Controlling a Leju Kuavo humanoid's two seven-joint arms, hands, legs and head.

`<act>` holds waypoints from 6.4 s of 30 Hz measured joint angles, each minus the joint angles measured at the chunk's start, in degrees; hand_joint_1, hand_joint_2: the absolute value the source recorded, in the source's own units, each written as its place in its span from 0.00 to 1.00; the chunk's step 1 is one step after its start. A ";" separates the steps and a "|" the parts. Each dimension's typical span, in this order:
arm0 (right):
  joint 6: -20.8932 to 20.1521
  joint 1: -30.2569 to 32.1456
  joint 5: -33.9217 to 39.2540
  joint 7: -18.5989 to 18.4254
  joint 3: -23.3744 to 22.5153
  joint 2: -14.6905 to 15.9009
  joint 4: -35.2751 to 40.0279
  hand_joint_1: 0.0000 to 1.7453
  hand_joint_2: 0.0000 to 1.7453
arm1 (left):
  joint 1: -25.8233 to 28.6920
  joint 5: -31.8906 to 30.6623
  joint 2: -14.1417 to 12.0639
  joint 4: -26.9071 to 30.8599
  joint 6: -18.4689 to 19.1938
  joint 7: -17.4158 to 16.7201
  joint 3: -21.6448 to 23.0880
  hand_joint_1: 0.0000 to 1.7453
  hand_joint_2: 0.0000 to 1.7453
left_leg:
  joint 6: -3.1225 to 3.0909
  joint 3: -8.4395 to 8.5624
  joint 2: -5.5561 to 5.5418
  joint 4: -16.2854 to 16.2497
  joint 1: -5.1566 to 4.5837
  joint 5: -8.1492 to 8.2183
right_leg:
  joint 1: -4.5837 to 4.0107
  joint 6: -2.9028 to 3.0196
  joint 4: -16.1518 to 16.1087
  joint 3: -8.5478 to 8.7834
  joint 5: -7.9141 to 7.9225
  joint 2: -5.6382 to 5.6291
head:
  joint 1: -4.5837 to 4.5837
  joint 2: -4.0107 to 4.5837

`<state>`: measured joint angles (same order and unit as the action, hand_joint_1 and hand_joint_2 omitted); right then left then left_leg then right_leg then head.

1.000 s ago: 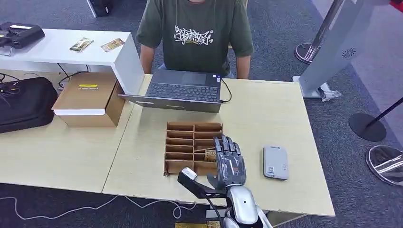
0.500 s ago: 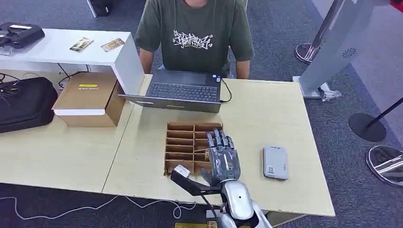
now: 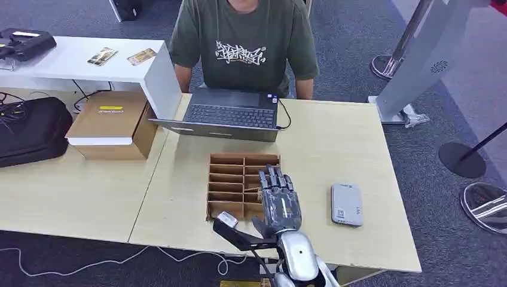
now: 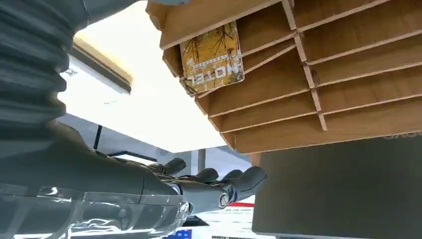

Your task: Pass the card to the sensor for recognition and then transmit it.

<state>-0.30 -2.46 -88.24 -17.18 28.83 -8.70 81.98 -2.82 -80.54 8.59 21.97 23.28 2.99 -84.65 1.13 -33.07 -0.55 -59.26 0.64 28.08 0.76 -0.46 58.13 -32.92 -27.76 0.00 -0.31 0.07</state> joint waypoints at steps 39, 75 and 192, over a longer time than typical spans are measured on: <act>17.48 -11.08 9.88 4.31 11.54 -2.43 -24.26 0.00 1.00 | -0.45 1.31 0.33 -0.04 -1.25 -0.68 -0.02 0.00 0.00 | 0.11 0.00 0.00 0.00 0.02 -0.11 | -0.01 0.03 0.04 0.03 0.05 0.01 | 0.02 0.00; 7.95 -13.71 7.24 0.83 15.24 -3.02 -25.85 0.00 1.00 | 0.00 2.14 -0.07 -0.17 -0.15 0.02 0.02 0.00 0.00 | 0.12 0.00 0.00 0.00 0.02 -0.11 | -0.01 0.03 0.04 0.02 0.05 -0.01 | 0.00 0.00; 6.44 -16.26 3.28 -3.82 15.17 -4.28 -28.10 1.00 1.00 | -0.13 3.98 -0.17 -0.17 -0.83 -1.11 0.02 0.00 0.00 | 0.12 0.00 0.00 0.00 0.02 -0.11 | -0.01 0.03 0.04 0.03 0.05 0.00 | 0.02 0.00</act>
<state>6.14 -18.72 -84.96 -21.00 44.00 -12.98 53.88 -2.96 -76.56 8.41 21.79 22.45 1.88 -84.63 1.25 -33.07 -0.55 -59.26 0.66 27.97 0.75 -0.43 58.17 -32.89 -27.70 0.00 -0.28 0.07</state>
